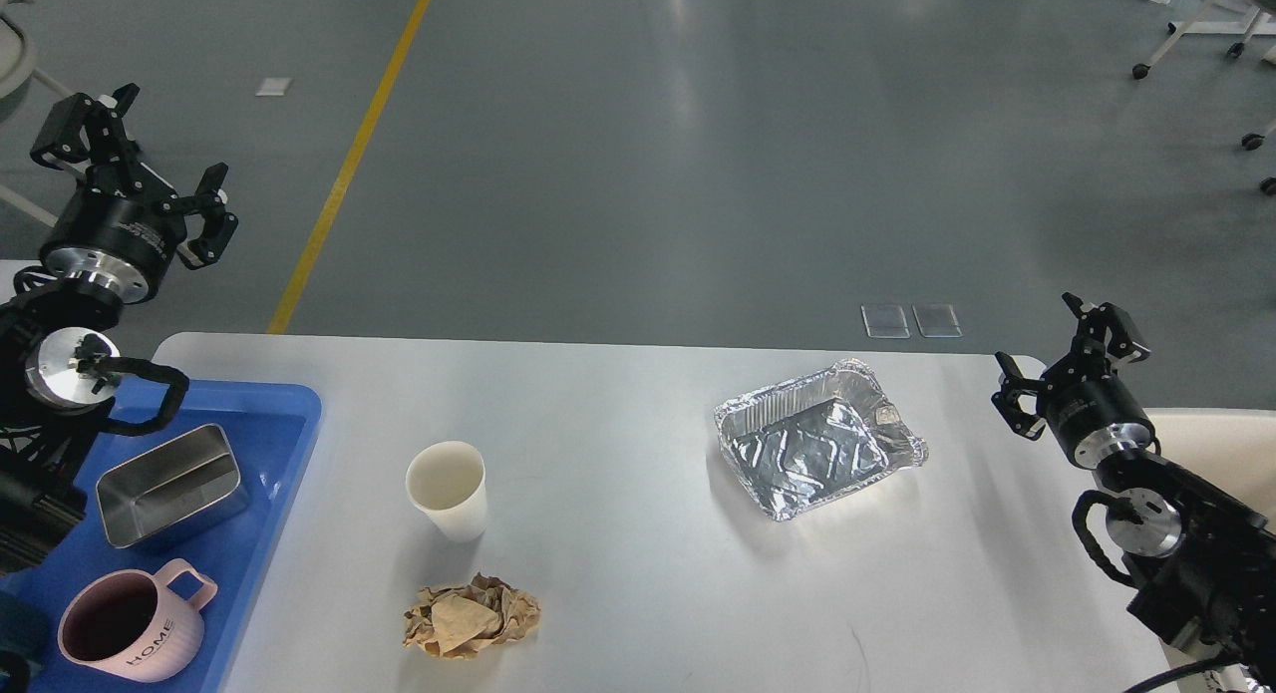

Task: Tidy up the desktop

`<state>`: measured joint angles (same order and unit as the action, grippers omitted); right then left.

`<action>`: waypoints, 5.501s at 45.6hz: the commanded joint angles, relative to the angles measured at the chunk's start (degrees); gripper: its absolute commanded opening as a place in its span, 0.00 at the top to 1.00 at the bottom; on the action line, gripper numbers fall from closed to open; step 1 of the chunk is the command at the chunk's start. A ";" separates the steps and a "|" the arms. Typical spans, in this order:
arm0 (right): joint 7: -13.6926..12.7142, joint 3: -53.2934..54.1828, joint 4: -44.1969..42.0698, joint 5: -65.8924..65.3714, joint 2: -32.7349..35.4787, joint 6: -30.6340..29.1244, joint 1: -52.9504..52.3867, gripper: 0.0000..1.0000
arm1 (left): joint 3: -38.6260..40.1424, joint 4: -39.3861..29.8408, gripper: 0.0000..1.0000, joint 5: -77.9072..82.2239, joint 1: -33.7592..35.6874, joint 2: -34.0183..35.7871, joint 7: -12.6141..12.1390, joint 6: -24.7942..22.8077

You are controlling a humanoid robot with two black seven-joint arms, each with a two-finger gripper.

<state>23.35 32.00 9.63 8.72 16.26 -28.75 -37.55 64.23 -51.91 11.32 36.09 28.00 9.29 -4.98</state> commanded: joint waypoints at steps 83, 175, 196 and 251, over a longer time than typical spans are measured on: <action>2.85 -12.66 65.15 -42.29 48.59 -5.53 -4.55 0.00 | 0.46 5.59 0.02 -24.77 -4.19 1.53 -2.08 -23.67; 3.28 -37.96 25.28 -97.22 11.09 21.53 -18.17 0.00 | 0.02 6.03 0.02 -24.60 -5.33 1.88 -1.91 -22.88; 3.28 -45.71 4.26 -95.99 -4.48 23.03 -14.57 0.00 | -0.33 5.95 0.02 -24.51 -5.33 1.27 -1.91 -22.88; 5.13 -45.97 -1.37 -87.73 -8.35 20.84 -11.05 0.78 | -0.33 5.77 0.02 -24.33 -5.33 1.09 -1.91 -23.06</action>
<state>27.46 -13.98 7.98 -79.44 7.93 -7.74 -48.32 63.87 -46.23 -13.01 30.76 29.02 7.39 -28.08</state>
